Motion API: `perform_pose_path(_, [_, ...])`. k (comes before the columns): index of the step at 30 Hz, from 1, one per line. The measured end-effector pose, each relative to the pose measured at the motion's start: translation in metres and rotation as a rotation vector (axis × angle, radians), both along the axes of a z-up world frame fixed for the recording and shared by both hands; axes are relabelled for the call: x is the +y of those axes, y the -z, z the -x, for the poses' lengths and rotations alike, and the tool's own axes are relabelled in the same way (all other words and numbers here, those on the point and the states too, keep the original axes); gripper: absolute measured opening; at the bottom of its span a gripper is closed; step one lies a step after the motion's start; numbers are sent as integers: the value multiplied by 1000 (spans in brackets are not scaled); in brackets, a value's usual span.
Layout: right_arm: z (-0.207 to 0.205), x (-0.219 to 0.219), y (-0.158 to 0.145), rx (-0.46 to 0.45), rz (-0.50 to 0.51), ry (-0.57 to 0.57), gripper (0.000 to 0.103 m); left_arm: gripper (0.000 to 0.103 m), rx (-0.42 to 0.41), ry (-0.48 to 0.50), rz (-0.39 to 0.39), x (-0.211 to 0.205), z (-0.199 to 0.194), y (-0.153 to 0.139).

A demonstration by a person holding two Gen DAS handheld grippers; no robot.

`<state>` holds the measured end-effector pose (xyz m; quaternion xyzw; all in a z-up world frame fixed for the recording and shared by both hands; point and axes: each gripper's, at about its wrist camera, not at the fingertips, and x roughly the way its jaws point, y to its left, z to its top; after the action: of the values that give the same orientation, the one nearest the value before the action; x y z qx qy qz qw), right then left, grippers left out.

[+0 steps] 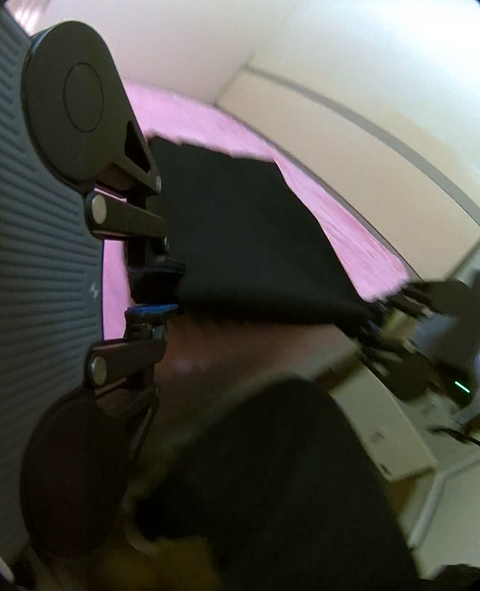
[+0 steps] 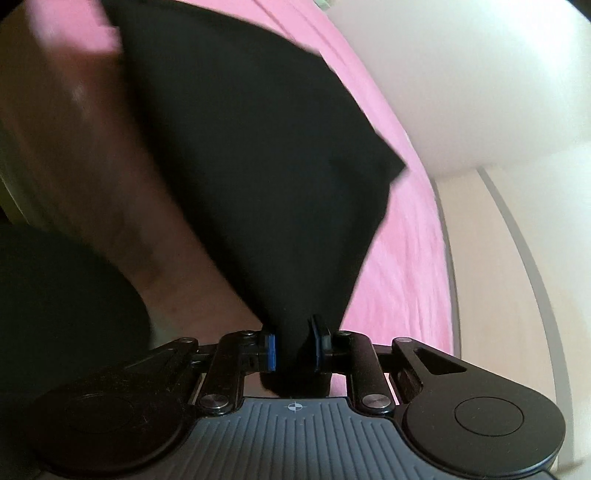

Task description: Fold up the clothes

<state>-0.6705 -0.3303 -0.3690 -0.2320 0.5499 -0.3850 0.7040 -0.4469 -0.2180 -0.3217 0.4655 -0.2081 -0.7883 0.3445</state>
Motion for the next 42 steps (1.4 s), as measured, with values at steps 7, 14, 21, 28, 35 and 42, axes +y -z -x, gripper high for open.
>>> perform_pose_path(7, [17, 8, -24, -189, -21, 173, 60, 27, 123, -79, -140, 6, -29, -16])
perform_pose_path(14, [48, 5, -63, -876, -291, 472, 65, 27, 368, -293, -197, -53, -89, -57])
perform_pose_path(21, [47, -11, -72, -1209, -378, 609, 79, 28, 448, -443, -209, -158, -92, -56])
perform_pose_path(28, [-9, -96, -128, -1064, -451, 152, 79, 43, 606, -567, -328, -264, -141, -48])
perform_pose_path(35, [-118, -233, -133, -730, -618, -158, 79, 40, 703, -441, -577, -333, -171, -26])
perform_pose_path(42, [-170, -273, -105, -417, -789, -176, 56, 19, 738, -361, -634, -345, -177, -16])
